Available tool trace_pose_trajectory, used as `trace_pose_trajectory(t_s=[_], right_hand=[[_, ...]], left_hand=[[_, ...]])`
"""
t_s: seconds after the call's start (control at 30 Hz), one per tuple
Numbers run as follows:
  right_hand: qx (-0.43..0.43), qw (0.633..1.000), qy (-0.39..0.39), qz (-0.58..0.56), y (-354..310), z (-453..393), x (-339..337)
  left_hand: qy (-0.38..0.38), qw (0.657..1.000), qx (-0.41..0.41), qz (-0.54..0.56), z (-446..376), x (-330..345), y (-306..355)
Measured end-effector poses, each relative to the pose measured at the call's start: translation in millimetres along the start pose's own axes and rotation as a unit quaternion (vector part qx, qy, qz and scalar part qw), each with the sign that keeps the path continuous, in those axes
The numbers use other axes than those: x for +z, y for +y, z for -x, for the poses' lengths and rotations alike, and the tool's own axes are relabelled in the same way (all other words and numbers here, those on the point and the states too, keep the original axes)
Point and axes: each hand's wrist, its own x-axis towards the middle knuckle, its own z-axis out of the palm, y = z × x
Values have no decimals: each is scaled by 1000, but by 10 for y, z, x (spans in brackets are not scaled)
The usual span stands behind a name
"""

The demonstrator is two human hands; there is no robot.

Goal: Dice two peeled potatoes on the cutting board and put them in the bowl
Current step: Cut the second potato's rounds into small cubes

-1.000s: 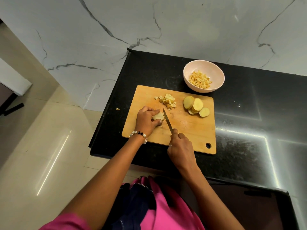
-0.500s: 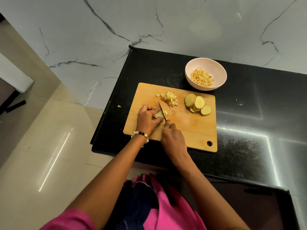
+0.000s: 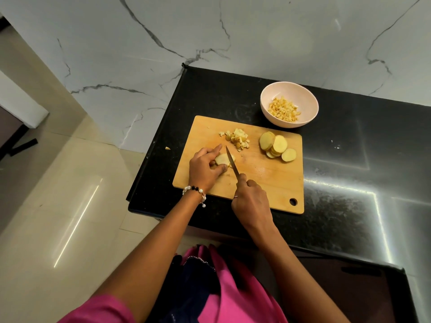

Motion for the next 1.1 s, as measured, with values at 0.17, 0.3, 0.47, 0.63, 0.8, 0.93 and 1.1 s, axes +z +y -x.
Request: trace_pose_trajectory(t_s=[0.17, 0.3, 0.47, 0.63, 0.8, 0.93, 1.1], right_hand=[[-12, 1000, -11, 21, -59, -74, 46], [-29, 999, 5, 42, -115, -147, 68], [-33, 999, 11, 32, -159, -148, 80], [-22, 999, -27, 40, -76, 225, 148], [-7, 1000, -17, -13, 5, 180, -3], [-15, 1000, -16, -13, -74, -18, -11], [-26, 999, -7, 36, -174, -103, 44]], left_hand=[[14, 1000, 23, -13, 4, 1, -24], [34, 999, 30, -17, -16, 19, -30], [48, 998, 27, -4, -13, 50, -50], [57, 998, 27, -7, 5, 62, -59], [30, 999, 3, 11, -2, 10, -39], [23, 999, -6, 28, 5, -29, -43], [51, 998, 3, 20, 5, -11, -40]])
